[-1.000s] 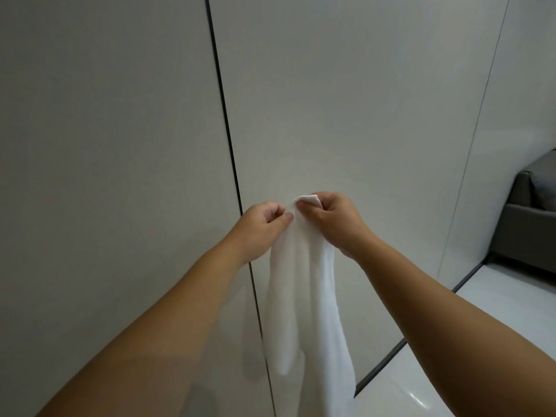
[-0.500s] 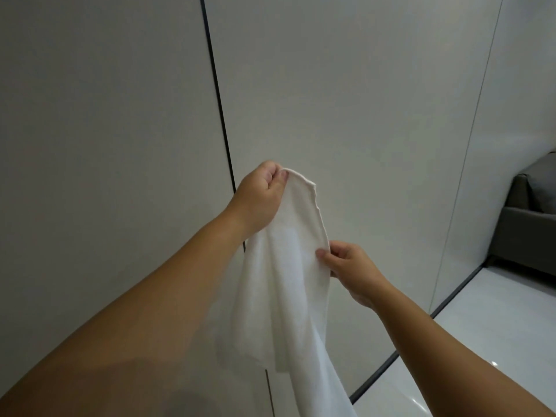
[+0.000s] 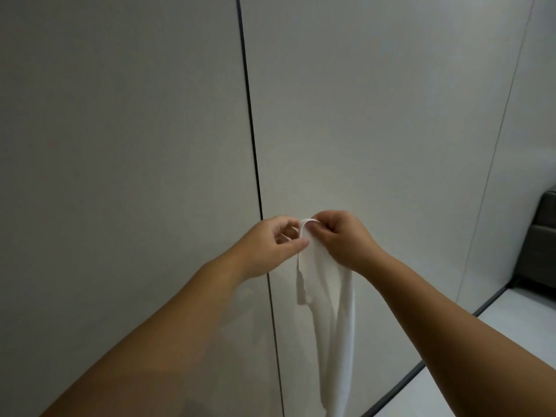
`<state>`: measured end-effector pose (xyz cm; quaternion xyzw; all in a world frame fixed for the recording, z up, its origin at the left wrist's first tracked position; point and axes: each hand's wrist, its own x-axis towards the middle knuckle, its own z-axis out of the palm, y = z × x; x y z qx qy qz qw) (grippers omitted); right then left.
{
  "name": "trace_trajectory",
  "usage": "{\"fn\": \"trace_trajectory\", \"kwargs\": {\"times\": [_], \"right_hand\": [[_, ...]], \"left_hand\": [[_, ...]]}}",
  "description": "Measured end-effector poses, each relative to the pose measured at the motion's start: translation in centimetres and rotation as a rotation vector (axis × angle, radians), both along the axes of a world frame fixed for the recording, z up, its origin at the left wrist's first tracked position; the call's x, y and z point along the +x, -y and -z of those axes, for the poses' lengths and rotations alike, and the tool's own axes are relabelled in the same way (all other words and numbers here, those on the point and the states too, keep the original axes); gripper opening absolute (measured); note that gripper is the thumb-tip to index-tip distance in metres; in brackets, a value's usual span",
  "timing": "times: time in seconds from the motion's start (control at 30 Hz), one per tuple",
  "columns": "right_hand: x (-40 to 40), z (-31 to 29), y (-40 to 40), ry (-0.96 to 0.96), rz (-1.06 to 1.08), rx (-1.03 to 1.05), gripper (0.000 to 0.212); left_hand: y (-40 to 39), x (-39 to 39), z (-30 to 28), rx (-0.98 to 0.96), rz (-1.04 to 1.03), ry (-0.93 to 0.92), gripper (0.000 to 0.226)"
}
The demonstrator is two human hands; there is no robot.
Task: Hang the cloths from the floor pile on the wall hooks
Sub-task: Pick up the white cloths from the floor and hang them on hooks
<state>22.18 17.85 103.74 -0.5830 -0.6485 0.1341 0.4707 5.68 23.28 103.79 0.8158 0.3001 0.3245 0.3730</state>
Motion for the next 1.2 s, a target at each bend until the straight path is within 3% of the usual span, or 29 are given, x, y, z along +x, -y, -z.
{"fn": "trace_trajectory", "kwargs": {"times": [0.2,0.3,0.53,0.73,0.93,1.0,1.13,1.2], "right_hand": [[-0.9,-0.4,-0.3,0.077,0.031,0.036,0.034],[-1.2,0.1,-0.2,0.052,0.032,0.059,0.041],[-1.3,3.6,1.0,-0.109,-0.094,-0.108,0.034],[0.4,7.8,1.3,-0.258,-0.040,-0.263,0.036],[0.3,4.8,0.5,-0.241,-0.007,-0.154,0.036],[-0.5,2.8,0.1,-0.174,-0.022,-0.119,0.037],[-3.1,-0.3,-0.6,0.004,-0.115,-0.094,0.035],[-4.1,-0.9,-0.7,0.041,-0.166,-0.104,0.033]], "left_hand": [[0.4,-0.4,-0.1,0.131,-0.146,-0.043,0.008],[0.6,0.1,-0.7,0.223,-0.266,-0.051,0.023],[1.3,-0.4,-5.2,0.512,-0.294,-0.194,0.015],[-0.3,-3.6,-8.0,0.584,-0.451,-0.235,0.015],[-1.9,-7.0,-5.0,0.383,-0.591,-0.261,0.016],[-2.0,-7.1,-2.8,0.225,-0.475,-0.220,0.016],[-0.4,-5.2,1.0,-0.032,-0.050,-0.109,0.036],[0.0,-4.3,2.0,-0.108,0.006,-0.026,0.027]]}}
